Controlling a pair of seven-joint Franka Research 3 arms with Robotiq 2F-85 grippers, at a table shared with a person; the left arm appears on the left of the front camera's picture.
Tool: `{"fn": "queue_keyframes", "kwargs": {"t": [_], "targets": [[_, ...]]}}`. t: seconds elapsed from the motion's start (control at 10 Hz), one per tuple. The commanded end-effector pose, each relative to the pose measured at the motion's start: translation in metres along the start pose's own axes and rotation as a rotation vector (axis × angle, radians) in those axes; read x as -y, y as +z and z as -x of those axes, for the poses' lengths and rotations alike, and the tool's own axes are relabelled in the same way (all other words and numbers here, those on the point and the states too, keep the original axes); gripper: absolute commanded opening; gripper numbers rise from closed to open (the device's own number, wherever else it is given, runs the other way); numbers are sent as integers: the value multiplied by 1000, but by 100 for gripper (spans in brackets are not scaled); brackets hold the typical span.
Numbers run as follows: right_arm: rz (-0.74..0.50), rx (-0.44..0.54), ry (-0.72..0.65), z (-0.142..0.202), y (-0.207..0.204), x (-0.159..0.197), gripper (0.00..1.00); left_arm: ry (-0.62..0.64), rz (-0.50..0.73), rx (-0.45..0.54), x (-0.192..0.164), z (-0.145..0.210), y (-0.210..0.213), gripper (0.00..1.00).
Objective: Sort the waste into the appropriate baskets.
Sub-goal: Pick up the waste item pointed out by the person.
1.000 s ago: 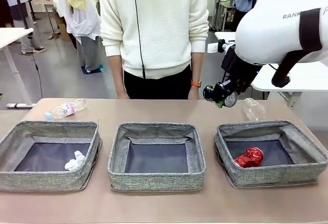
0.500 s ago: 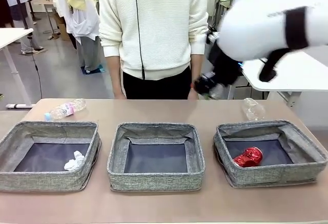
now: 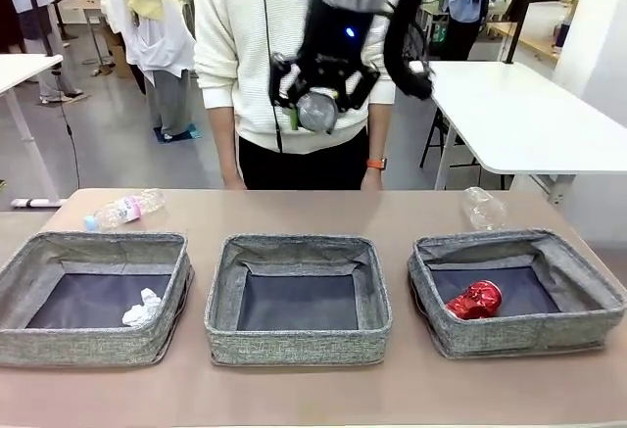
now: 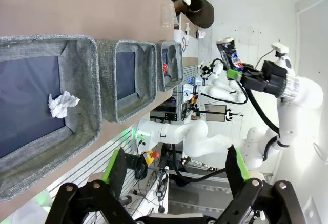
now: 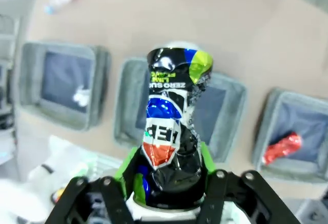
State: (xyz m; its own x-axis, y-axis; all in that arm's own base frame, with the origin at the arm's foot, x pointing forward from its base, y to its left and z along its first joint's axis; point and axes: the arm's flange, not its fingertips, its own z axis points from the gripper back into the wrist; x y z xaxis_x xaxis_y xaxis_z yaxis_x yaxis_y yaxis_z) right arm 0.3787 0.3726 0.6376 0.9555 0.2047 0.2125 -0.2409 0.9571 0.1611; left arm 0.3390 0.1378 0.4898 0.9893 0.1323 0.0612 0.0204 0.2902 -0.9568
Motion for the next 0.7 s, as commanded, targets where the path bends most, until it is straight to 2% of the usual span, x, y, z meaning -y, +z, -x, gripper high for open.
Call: {"fn": "queue_keyframes", "kwargs": {"t": [0.0, 0.3, 0.5, 0.6], "targets": [[38, 26, -29, 6, 39, -7, 52, 2, 13, 10, 3, -1, 1, 100], [97, 129, 25, 21, 77, -21, 52, 2, 13, 10, 3, -1, 1, 100], [77, 122, 46, 16, 75, -18, 52, 2, 13, 10, 3, -1, 1, 100], [64, 113, 49, 25, 86, -18, 52, 2, 13, 10, 3, -1, 1, 100]]}}
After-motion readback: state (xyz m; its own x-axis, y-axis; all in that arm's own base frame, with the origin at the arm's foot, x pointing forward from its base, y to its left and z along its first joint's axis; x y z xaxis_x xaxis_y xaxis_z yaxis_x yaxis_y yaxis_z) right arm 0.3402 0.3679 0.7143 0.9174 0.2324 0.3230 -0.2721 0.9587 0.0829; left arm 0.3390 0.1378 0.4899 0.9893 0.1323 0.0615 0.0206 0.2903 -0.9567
